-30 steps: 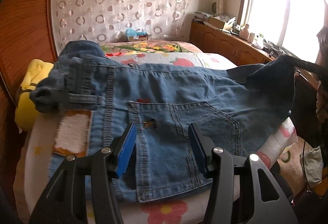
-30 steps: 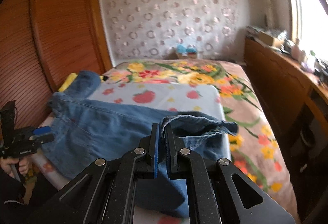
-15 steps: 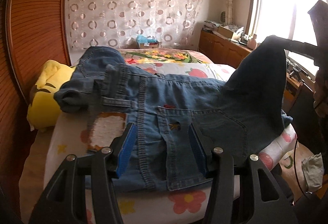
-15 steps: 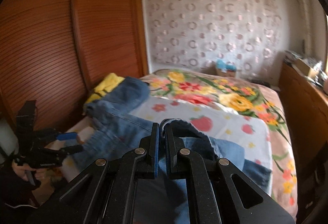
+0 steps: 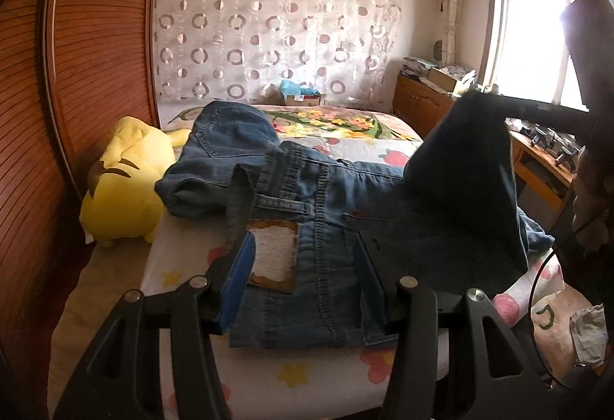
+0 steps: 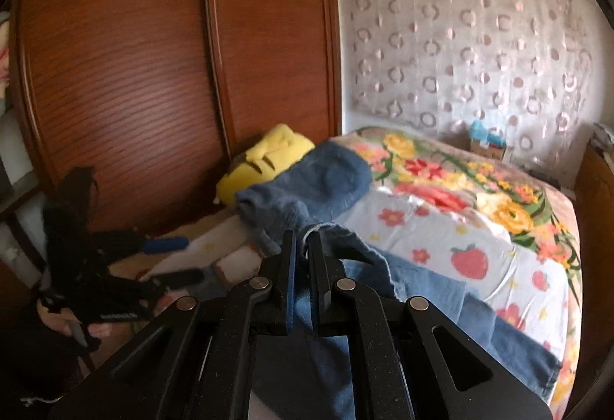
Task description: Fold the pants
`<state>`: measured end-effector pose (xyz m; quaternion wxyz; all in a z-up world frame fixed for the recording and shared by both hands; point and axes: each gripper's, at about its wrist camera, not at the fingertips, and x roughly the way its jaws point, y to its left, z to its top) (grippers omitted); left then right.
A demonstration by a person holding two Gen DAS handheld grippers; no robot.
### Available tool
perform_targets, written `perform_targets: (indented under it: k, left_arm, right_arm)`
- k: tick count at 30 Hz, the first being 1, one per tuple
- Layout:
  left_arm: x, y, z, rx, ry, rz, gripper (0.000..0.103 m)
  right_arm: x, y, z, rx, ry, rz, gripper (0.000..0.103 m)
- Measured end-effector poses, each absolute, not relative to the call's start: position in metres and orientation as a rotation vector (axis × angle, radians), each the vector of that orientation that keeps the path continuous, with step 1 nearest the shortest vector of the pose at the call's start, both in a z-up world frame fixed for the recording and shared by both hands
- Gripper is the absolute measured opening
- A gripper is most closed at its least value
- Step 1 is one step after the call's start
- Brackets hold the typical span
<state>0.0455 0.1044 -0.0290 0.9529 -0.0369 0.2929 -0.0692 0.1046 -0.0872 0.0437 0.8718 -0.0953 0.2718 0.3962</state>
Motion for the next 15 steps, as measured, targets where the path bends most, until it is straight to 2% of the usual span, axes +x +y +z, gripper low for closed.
perform_targets:
  k: [1, 3, 9, 11, 13, 15]
  left_arm:
    - [0.046, 0.106, -0.029, -0.077, 0.596, -0.14, 0.052]
    - [0.047, 0.108, -0.031, -0.081, 0.599, -0.138, 0.052]
    - [0.052, 0.102, -0.039, -0.084, 0.617, -0.153, 0.052]
    - [0.055, 0.097, -0.045, -0.084, 0.63, -0.169, 0.052]
    - [0.058, 0.09, -0.049, -0.082, 0.642, -0.186, 0.052]
    - [0.061, 0.081, -0.055, -0.078, 0.659, -0.213, 0.052]
  right_arm:
    - [0.108, -0.088, 0.04, -0.196, 0.583, 0.82, 0.017]
    - [0.111, -0.096, 0.036, -0.176, 0.59, 0.803, 0.032]
    - [0.116, -0.123, 0.035, -0.167, 0.601, 0.739, 0.036]
    - [0.119, -0.134, 0.03, -0.172, 0.608, 0.701, 0.041]
    - [0.122, -0.143, 0.023, -0.177, 0.62, 0.672, 0.053]
    - [0.127, -0.15, 0.011, -0.183, 0.651, 0.646, 0.054]
